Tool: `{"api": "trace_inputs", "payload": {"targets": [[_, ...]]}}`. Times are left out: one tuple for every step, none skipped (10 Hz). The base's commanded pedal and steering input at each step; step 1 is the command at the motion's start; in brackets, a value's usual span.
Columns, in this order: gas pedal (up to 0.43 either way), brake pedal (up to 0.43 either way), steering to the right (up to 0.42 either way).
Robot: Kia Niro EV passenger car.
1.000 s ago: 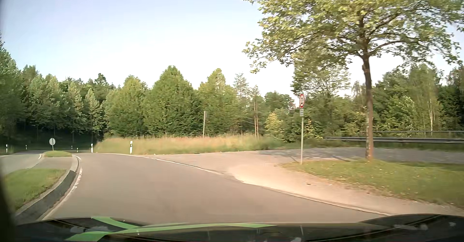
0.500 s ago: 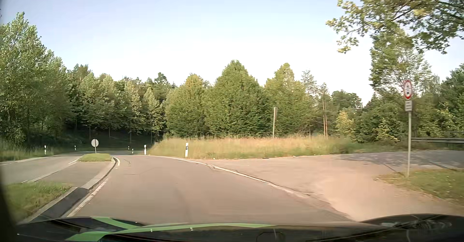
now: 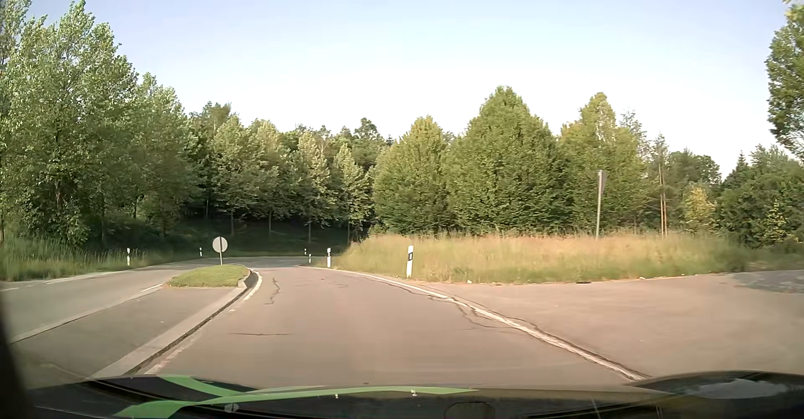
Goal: Follow the waypoints while adhering to traffic rules and regulations
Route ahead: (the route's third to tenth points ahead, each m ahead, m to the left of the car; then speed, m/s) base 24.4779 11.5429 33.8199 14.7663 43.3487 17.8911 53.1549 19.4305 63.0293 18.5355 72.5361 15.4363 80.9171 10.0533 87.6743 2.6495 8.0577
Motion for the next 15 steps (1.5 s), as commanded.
{"api": "trace_inputs", "payload": {"targets": [[0.26,0.0,-0.143],[0.228,0.0,-0.126],[0.228,0.0,-0.115],[0.228,0.0,-0.105],[0.22,0.0,-0.102],[0.22,0.0,-0.101],[0.22,0.0,-0.101],[0.209,0.0,-0.1],[0.189,0.0,-0.097],[0.169,0.0,-0.09],[0.15,0.0,-0.084],[0.15,0.0,-0.076],[0.15,0.0,-0.073],[0.15,0.0,-0.072],[0.15,0.0,-0.072]]}}
